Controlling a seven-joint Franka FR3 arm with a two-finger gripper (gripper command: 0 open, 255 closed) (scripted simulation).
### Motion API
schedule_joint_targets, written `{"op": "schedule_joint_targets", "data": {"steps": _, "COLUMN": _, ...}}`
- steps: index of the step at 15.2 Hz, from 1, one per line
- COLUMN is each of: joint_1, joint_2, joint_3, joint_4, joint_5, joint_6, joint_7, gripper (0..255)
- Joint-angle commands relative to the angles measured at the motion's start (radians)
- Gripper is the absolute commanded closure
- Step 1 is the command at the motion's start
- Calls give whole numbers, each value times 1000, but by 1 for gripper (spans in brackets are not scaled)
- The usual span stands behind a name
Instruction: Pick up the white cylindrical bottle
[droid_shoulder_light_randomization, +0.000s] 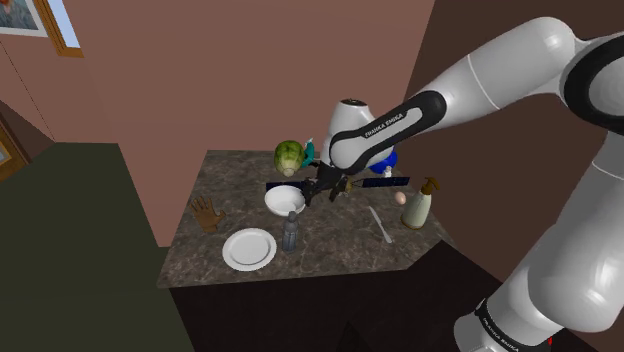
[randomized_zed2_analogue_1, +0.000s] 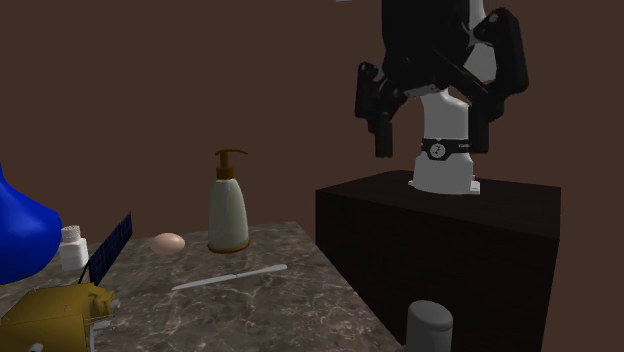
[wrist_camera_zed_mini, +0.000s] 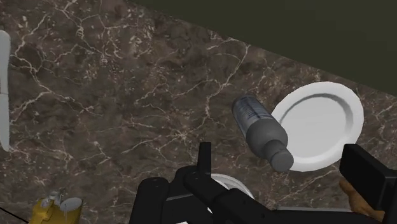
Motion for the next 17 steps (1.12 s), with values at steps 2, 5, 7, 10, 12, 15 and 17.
{"op": "schedule_joint_targets", "data": {"steps": 2, "joint_1": 19, "joint_2": 115, "joint_3": -4, "joint_4": 78, "joint_5": -30, "joint_6": 53, "joint_7": 57, "gripper": 0}}
{"op": "schedule_joint_targets", "data": {"steps": 5, "joint_1": 43, "joint_2": 232, "joint_3": -18, "joint_4": 175, "joint_5": -57, "joint_6": 87, "joint_7": 107, "gripper": 0}}
{"op": "schedule_joint_targets", "data": {"steps": 7, "joint_1": 60, "joint_2": 310, "joint_3": -30, "joint_4": 246, "joint_5": -72, "joint_6": 103, "joint_7": 137, "gripper": 0}}
{"op": "schedule_joint_targets", "data": {"steps": 10, "joint_1": 77, "joint_2": 392, "joint_3": -43, "joint_4": 318, "joint_5": -82, "joint_6": 121, "joint_7": 161, "gripper": 0}}
{"op": "schedule_joint_targets", "data": {"steps": 12, "joint_1": 78, "joint_2": 413, "joint_3": -44, "joint_4": 320, "joint_5": -83, "joint_6": 140, "joint_7": 160, "gripper": 0}}
{"op": "schedule_joint_targets", "data": {"steps": 15, "joint_1": 80, "joint_2": 446, "joint_3": -46, "joint_4": 325, "joint_5": -85, "joint_6": 168, "joint_7": 159, "gripper": 0}}
{"op": "schedule_joint_targets", "data": {"steps": 17, "joint_1": 80, "joint_2": 464, "joint_3": -47, "joint_4": 329, "joint_5": -86, "joint_6": 182, "joint_7": 159, "gripper": 0}}
